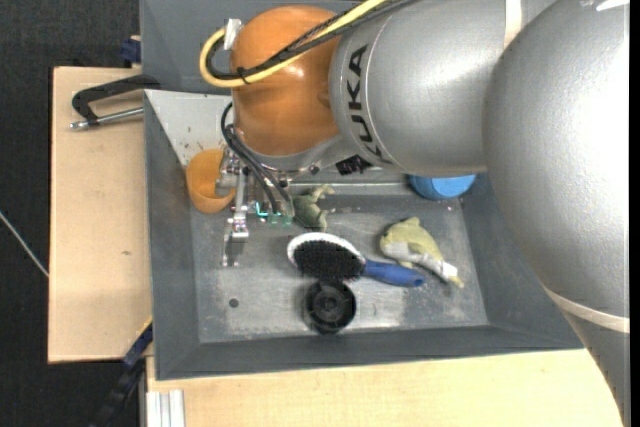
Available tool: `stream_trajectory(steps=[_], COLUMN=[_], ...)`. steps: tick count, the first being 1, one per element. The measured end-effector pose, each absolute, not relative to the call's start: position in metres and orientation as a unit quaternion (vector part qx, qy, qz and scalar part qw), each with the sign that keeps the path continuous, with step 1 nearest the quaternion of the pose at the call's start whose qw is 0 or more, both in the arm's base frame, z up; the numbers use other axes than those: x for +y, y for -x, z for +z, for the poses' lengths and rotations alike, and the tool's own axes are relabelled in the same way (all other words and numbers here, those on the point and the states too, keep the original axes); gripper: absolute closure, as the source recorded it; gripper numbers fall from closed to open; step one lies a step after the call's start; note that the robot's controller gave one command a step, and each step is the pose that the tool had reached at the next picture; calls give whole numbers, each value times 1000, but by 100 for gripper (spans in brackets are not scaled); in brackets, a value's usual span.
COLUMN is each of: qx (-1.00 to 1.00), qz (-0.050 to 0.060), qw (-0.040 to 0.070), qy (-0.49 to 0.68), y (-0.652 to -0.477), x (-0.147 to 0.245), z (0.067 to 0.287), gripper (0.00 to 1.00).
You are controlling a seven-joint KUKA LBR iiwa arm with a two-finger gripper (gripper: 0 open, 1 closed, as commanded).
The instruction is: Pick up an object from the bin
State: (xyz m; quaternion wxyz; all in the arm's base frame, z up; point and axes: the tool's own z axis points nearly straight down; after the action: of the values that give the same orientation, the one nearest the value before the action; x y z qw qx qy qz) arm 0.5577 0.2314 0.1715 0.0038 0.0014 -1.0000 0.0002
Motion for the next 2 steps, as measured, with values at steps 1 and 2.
stream_trajectory(steps=[1, 2], qx=[-999, -996], qz=[-6, -3], qw=[-12, -3], qy=[-43, -90], y=[-586, -582], x=[166, 106], z=[76, 74], gripper=[0, 0])
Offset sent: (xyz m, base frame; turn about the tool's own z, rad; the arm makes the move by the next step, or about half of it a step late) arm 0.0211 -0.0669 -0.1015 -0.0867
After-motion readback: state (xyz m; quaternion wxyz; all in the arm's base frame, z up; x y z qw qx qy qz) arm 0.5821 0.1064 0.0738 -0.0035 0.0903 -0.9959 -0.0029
